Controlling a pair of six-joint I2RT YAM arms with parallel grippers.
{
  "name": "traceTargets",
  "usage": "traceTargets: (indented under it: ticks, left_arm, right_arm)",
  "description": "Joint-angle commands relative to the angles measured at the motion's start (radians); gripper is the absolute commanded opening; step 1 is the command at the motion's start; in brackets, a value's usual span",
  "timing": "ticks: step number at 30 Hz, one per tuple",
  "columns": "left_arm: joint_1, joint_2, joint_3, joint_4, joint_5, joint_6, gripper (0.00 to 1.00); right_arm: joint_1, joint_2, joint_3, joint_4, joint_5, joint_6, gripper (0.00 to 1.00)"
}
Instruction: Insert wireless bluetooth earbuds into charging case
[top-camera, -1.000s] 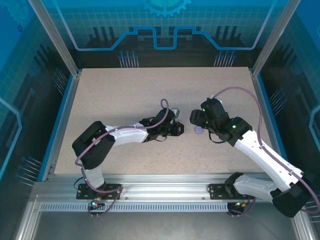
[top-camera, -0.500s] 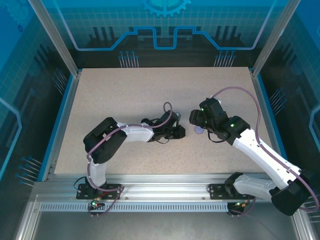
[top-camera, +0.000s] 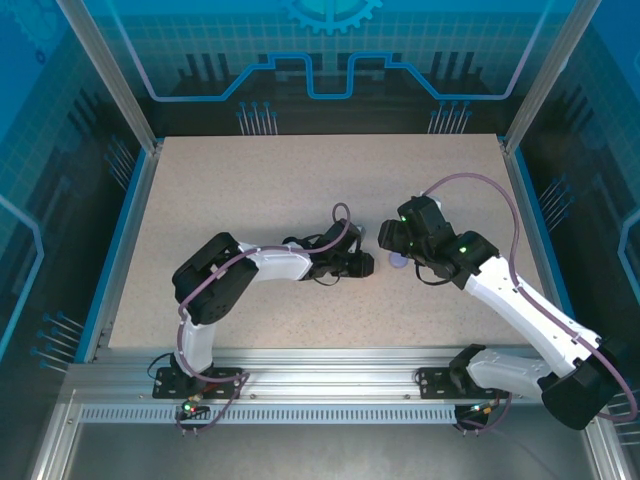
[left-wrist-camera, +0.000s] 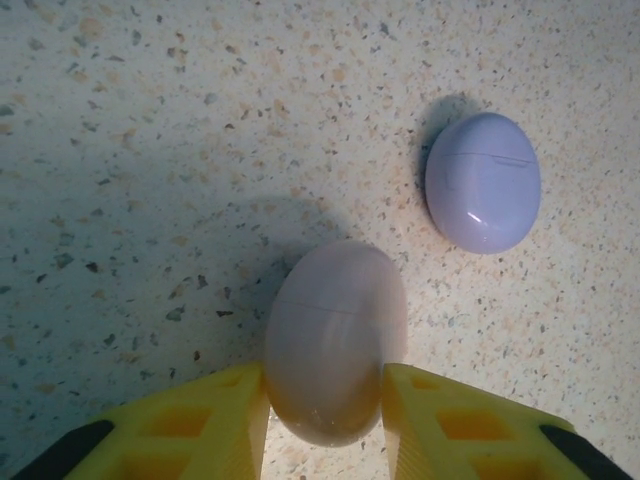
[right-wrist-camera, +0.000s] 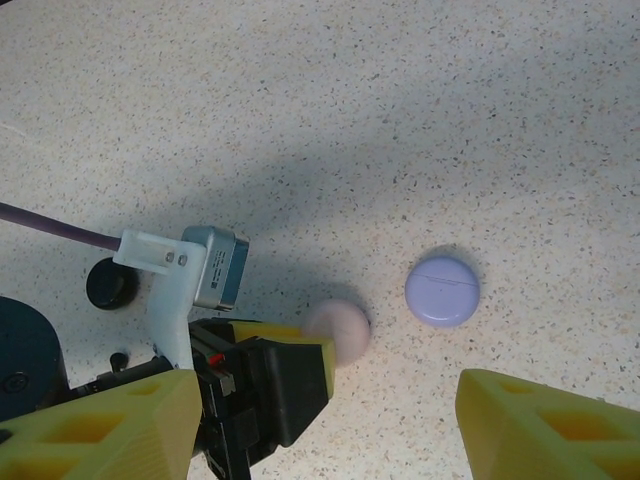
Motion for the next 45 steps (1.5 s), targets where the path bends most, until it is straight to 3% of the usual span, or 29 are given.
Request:
traceTargets:
  ticks: [1,15,24,25,28,36,45]
  left_arm:
    - [0.000,0.013,0.029,-0.043,-0.021,0.043,0.37]
    - [0.053,-0.200,-0.070,-0.045,-0.050,0.130,0.50]
    - [0.163,-0.421,-0.194,-0.042,-0.072,0.183,0.76]
    - [0.175,-0.447,-0.211,-0.040,-0.086,0.188,0.88]
    - [0.198,-0.515,-0.236,-0.047,-0.131,0.221,0.99]
    - [0.222,-0.650,-0.225,-0.089,-0.269,0.333,0.99]
    - [0.281,-0.661,-0.214,-0.077,-0.375,0.273,0.99]
  right_arm:
    - [-0.013,-0.005,0.040,-0.036,0.004,0.005,0.69]
    - [-0.013,-0.017,0.042,-0.102,-0.030,-0.006,0.75]
    - [0.003,-0.015,0.023,-0.121,-0.040,-0.095,0.77]
    - [0.007,-0.019,0.022,-0.125,-0.032,-0.102,0.77]
    - [0.019,-0.040,0.010,-0.107,-0.015,-0.115,0.78]
    - [0.036,-0.093,-0.031,-0.068,0.012,-0.104,0.78]
    - [0.038,-0.060,-0.032,-0.017,0.017,-0.090,0.78]
